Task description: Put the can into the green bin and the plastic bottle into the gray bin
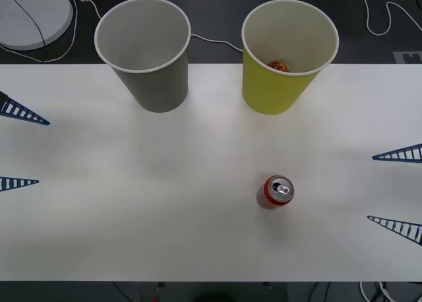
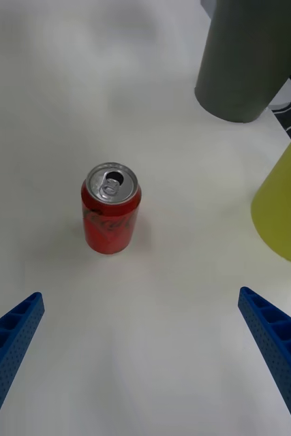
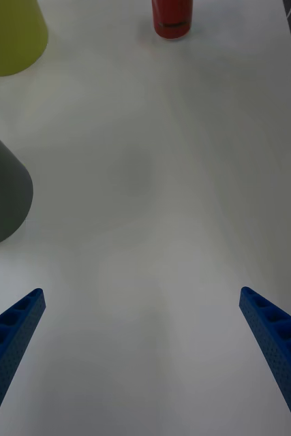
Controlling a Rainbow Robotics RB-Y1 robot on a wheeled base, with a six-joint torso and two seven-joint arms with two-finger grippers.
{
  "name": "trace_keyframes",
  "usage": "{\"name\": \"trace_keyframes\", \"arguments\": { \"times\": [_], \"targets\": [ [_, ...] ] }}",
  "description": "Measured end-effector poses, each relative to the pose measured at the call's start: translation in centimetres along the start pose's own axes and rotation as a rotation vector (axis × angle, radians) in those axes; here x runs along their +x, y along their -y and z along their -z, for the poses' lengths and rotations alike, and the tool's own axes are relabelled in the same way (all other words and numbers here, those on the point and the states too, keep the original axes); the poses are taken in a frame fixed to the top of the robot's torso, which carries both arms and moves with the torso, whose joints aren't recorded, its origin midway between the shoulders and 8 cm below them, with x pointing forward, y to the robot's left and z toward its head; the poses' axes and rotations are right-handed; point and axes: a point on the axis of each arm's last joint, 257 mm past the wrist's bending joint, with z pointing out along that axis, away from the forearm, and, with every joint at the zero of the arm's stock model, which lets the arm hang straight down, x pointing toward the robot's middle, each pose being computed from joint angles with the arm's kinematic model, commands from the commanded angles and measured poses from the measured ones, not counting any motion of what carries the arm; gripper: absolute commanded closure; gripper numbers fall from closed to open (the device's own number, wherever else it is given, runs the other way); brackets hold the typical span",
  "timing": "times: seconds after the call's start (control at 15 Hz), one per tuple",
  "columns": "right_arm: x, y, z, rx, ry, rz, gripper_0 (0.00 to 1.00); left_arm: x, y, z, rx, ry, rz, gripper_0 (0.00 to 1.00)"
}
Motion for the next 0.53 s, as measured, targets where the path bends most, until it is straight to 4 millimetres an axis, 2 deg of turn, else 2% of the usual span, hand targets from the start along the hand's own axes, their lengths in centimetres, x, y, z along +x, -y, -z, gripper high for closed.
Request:
{"name": "trace_keyframes", "arguments": {
  "times": [0.27, 0.53],
  "targets": [
    [1.6, -0.2, -1.3, 0.032, 0.04, -0.011, 0.0, 0.0, 0.0, 0.0, 0.0, 0.0, 0.0, 0.0],
    [3.8, -0.6, -1.6, 0.048, 0.058, -0.013, 0.0, 0.0, 0.0, 0.0, 0.0, 0.0, 0.0, 0.0]
  ]
}}
